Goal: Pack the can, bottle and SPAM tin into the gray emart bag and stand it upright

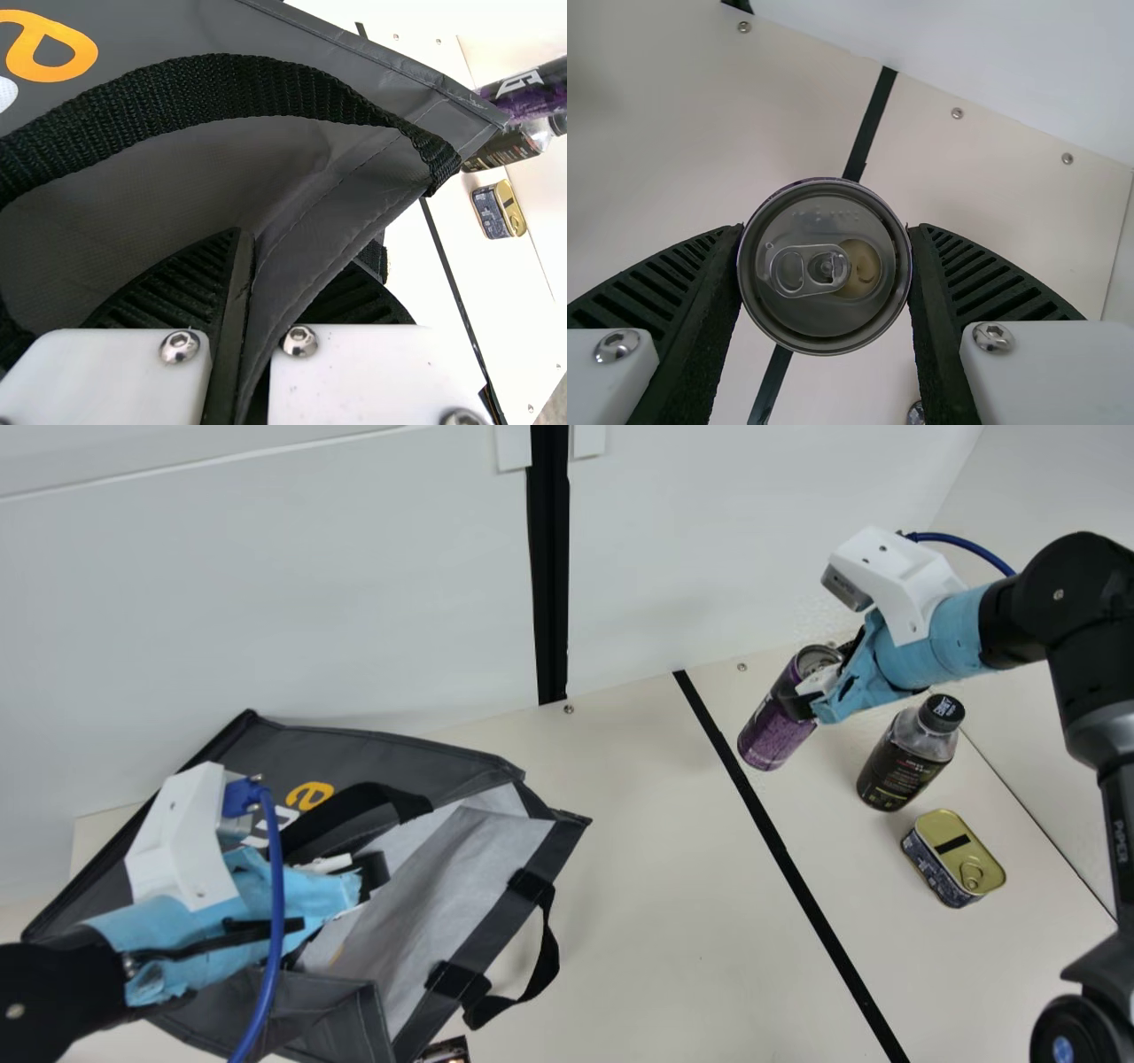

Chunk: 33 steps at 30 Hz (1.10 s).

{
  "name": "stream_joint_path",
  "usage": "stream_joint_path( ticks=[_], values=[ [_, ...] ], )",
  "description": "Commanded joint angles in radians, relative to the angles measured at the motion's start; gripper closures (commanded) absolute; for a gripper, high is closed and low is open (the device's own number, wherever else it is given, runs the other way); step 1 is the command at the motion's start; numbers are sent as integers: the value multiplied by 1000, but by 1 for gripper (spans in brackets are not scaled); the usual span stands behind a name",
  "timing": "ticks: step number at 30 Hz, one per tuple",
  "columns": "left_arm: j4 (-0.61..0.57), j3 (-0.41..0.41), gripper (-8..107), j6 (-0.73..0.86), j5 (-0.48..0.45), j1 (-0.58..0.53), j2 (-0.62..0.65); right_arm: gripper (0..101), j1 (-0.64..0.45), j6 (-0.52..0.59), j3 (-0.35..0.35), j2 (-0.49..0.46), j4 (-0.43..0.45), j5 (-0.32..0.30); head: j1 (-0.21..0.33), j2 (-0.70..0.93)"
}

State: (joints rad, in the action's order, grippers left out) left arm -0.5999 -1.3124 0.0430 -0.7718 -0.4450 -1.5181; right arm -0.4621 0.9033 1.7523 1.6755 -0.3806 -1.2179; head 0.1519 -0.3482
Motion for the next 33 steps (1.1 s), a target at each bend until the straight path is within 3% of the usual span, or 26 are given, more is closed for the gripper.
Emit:
stream_joint_path(
  ticks=[1,33],
  values=[
    [0,0,107,0,0,0,0,101,2,21,-25,-16,-8,-2,23,-1],
    [0,0,107,0,0,0,0,101,85,254,-357,-244,-77,-2,23,-1]
  ],
)
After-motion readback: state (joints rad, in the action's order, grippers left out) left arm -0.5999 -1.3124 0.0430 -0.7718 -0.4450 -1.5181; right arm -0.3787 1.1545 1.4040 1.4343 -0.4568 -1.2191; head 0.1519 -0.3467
